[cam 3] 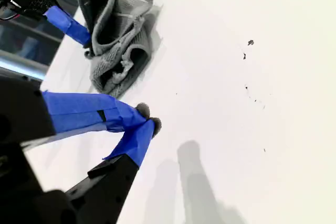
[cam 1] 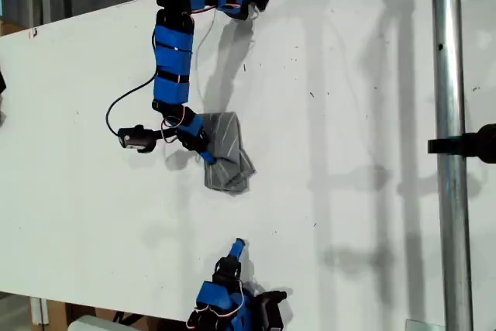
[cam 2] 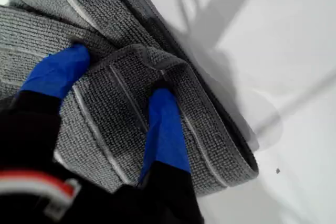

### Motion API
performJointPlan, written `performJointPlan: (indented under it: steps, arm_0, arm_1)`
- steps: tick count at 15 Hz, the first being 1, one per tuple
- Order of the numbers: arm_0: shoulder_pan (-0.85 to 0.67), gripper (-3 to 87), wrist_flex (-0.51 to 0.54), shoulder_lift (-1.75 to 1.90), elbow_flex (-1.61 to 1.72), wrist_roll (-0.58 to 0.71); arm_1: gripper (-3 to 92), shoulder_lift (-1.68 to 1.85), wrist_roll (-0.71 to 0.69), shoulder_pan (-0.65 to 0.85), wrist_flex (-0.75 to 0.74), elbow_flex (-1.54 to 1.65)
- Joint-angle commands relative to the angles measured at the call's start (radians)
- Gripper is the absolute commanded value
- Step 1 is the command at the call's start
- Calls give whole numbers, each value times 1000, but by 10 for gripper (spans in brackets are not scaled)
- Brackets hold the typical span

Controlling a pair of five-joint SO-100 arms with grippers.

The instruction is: Grasp corners of a towel and fold twice.

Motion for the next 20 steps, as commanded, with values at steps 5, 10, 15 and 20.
performJointPlan:
  steps: [5,10,15,20]
  arm_0:
    - [5,-29,-18,9,6,6]
    - [5,-29,-18,9,6,6]
    - [6,-29,-17,9,6,5]
    - [2,-29,-17,9,6,8]
  arm_1:
    - [-2,160,-23,-60,55,-120]
    - [-2,175,-44,-149,44,-216]
    - [2,37,-43,-163,-29,-233]
    - [-2,199,-83,-98,37,-232]
